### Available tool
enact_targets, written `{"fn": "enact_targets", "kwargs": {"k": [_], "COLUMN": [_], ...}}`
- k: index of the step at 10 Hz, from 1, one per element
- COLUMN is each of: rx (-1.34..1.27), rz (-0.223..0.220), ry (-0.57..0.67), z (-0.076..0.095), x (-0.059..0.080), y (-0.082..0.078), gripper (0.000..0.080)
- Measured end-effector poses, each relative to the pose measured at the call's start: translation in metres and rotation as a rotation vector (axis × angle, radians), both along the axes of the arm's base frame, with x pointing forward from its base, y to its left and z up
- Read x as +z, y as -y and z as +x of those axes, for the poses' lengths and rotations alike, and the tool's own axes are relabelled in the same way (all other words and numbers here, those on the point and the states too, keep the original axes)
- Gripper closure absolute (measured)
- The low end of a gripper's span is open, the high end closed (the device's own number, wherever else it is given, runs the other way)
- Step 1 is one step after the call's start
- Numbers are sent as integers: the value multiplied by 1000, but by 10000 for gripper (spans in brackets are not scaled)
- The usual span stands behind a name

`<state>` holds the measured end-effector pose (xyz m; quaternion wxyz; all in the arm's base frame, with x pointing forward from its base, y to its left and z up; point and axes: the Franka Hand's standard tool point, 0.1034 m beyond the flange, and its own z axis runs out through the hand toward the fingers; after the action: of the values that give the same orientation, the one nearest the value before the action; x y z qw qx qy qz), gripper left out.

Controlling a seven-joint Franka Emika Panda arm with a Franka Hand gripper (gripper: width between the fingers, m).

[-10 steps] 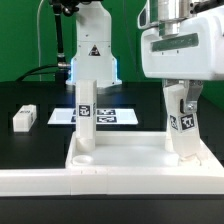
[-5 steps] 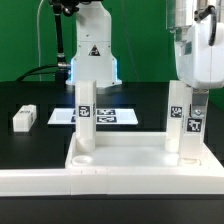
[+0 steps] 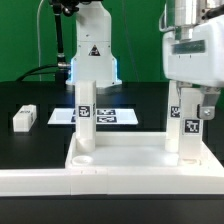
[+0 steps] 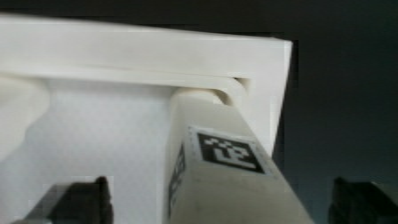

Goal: Assemble desk

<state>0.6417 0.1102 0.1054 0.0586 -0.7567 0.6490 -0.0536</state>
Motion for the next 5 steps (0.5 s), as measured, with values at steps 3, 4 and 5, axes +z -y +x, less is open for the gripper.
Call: {"fn": "enact_targets", "kwargs": {"k": [3,4,5], "rx": [197,252,282], "rz": [-43,-56,-62], "ry": [31,31,32], "z": [-1,-1,-1], "x": [1,1,1], "y": [2,3,3], "gripper": [152,152,150]}}
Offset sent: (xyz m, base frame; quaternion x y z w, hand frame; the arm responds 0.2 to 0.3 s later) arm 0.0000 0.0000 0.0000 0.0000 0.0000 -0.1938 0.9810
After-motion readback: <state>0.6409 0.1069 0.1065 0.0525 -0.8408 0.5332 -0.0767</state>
